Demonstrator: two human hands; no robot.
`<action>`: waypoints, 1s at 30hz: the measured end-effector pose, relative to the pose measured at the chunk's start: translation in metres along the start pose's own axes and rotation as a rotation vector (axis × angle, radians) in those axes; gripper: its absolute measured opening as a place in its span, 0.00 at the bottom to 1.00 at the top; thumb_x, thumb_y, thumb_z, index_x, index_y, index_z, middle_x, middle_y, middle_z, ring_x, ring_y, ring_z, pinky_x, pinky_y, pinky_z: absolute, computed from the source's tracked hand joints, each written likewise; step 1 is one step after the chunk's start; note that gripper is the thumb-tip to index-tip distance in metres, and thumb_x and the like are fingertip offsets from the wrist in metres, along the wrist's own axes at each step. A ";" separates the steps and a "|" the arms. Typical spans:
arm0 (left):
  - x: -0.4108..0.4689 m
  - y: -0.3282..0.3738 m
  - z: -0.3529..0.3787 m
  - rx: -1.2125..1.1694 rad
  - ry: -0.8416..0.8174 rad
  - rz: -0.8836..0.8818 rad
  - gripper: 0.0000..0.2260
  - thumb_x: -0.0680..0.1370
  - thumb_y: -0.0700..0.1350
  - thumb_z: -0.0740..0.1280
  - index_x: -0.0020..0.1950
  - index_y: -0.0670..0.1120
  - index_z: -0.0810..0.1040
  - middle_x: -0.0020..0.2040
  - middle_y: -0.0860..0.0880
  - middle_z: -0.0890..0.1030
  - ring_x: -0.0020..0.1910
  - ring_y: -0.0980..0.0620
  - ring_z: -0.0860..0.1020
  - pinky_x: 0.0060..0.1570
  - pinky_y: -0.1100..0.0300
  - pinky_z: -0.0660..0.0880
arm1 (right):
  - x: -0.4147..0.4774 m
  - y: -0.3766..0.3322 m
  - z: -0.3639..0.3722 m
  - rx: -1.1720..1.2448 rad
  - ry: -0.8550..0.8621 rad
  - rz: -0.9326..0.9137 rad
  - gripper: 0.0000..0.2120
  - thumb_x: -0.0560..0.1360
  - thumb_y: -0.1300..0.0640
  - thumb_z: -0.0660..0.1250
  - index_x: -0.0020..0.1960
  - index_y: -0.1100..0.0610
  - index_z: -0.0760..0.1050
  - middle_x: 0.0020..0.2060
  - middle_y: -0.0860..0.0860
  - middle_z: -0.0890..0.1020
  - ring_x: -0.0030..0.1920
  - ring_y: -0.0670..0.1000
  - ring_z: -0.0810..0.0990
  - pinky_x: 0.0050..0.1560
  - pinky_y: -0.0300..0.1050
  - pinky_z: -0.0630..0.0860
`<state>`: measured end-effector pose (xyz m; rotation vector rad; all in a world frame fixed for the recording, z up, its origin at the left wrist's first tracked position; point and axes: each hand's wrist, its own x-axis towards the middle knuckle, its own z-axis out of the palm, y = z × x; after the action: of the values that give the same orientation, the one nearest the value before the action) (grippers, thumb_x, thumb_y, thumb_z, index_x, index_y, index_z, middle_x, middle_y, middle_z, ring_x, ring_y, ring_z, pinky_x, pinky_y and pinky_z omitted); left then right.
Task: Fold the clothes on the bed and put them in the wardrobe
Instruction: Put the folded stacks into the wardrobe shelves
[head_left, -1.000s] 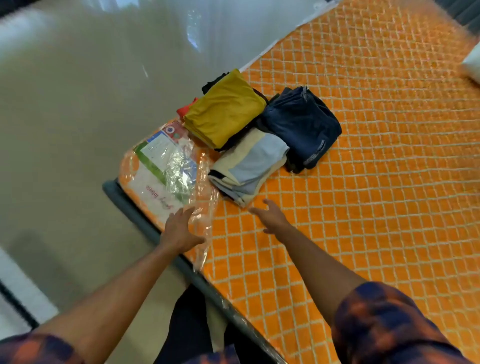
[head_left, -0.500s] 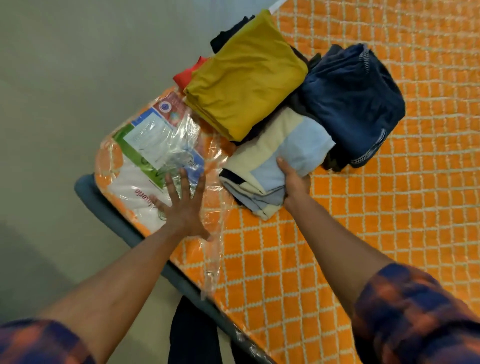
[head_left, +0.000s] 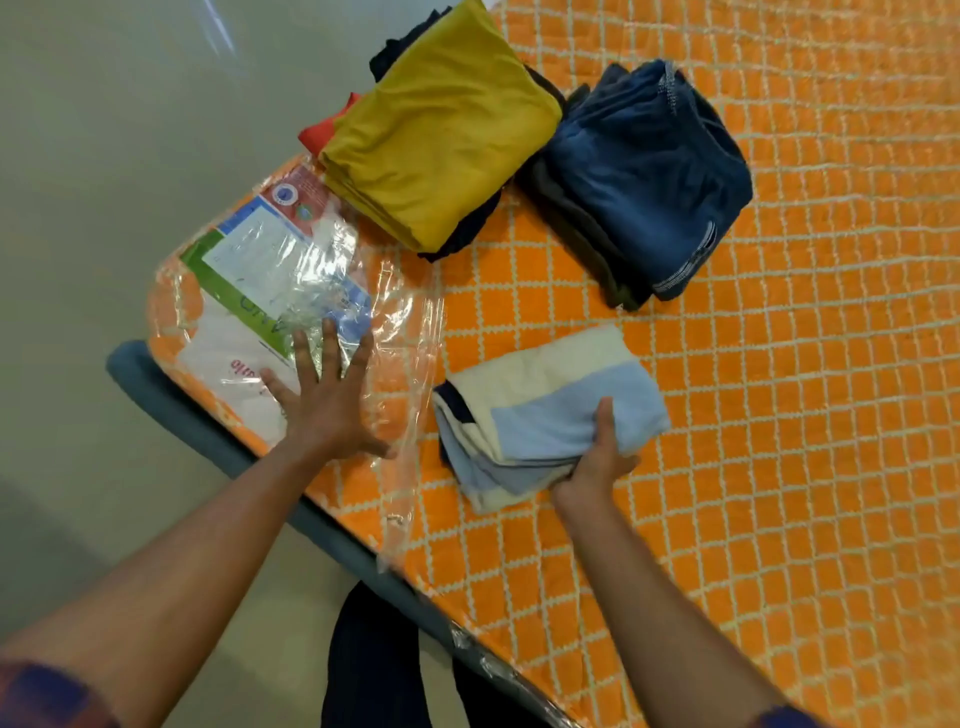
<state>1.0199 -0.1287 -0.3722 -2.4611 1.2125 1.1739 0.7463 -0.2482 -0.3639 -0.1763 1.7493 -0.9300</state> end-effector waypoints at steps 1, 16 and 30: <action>0.000 -0.001 0.003 0.000 0.028 -0.006 0.70 0.56 0.71 0.78 0.78 0.61 0.28 0.74 0.50 0.19 0.73 0.40 0.21 0.65 0.23 0.35 | 0.007 -0.014 0.005 -0.075 0.075 -0.064 0.65 0.53 0.32 0.84 0.80 0.44 0.54 0.73 0.53 0.71 0.64 0.59 0.79 0.56 0.65 0.80; -0.035 0.132 0.069 -1.391 0.063 -0.093 0.45 0.65 0.57 0.82 0.76 0.50 0.63 0.67 0.53 0.72 0.64 0.51 0.73 0.62 0.50 0.75 | 0.084 -0.150 0.007 -1.262 -0.741 0.019 0.33 0.63 0.38 0.80 0.66 0.42 0.77 0.62 0.54 0.83 0.60 0.63 0.81 0.63 0.68 0.76; -0.183 0.068 0.088 -1.431 0.077 0.037 0.28 0.64 0.40 0.82 0.63 0.45 0.78 0.53 0.46 0.86 0.53 0.46 0.84 0.49 0.50 0.82 | -0.053 -0.043 -0.175 -0.604 -0.902 0.065 0.33 0.69 0.58 0.78 0.72 0.59 0.74 0.65 0.62 0.80 0.63 0.66 0.80 0.62 0.67 0.77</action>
<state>0.8530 -0.0237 -0.2900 -3.2843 0.3156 2.5836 0.6030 -0.1620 -0.2783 -0.7916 1.1097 -0.1626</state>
